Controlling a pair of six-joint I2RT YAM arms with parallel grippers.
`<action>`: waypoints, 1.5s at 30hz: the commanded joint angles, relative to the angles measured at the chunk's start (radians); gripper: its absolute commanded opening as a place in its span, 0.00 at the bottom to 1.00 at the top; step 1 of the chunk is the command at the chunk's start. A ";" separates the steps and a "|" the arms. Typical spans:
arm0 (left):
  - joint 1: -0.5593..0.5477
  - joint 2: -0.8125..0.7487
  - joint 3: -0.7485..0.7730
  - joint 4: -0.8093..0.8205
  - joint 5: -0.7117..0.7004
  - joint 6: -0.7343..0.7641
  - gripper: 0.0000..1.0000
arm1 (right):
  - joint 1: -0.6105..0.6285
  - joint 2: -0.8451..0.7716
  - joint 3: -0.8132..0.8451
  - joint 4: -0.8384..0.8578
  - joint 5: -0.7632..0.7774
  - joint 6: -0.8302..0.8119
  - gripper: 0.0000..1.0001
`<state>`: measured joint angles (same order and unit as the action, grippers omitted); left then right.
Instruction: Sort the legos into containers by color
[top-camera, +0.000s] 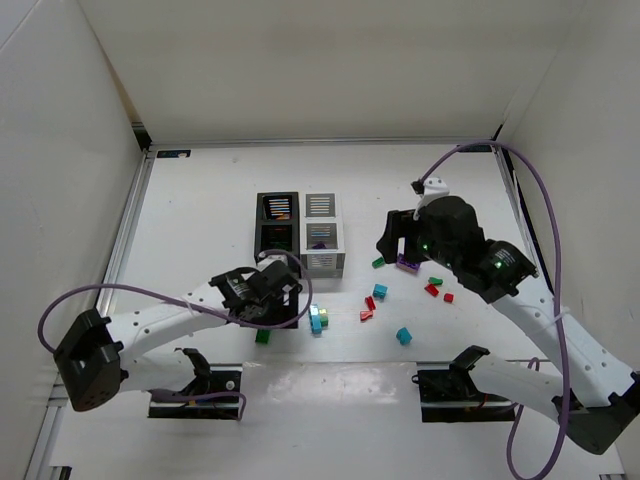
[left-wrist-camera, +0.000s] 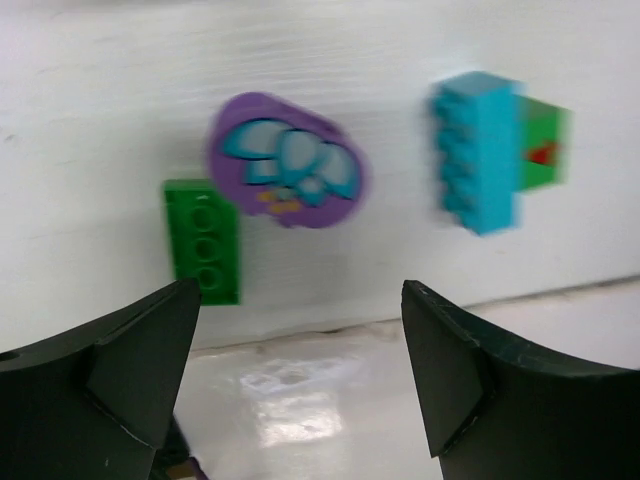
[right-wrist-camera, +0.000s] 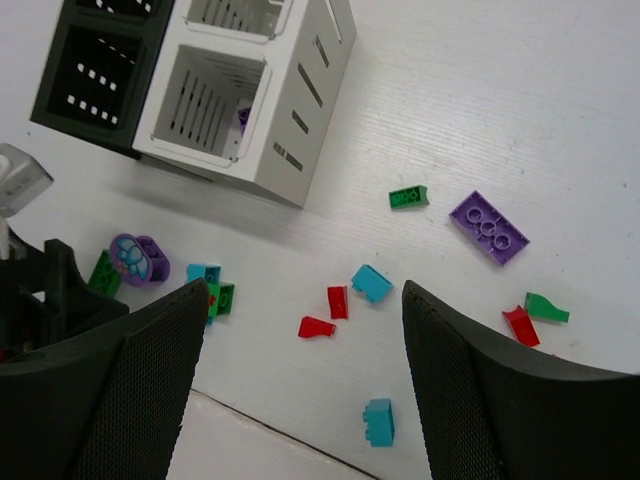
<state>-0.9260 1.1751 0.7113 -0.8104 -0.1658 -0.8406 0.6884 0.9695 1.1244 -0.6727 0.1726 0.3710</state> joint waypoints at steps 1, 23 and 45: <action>-0.069 0.014 0.105 -0.027 -0.050 0.021 0.92 | -0.006 -0.026 -0.029 -0.028 -0.009 0.003 0.80; -0.157 0.500 0.413 0.102 0.017 0.043 0.83 | -0.156 -0.158 -0.113 -0.081 -0.076 0.000 0.80; -0.177 0.503 0.464 0.082 0.020 0.080 0.48 | -0.233 -0.215 -0.164 -0.093 -0.163 0.000 0.80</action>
<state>-1.0954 1.7447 1.1408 -0.7395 -0.1452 -0.7952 0.4526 0.7654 0.9649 -0.7639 0.0254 0.3775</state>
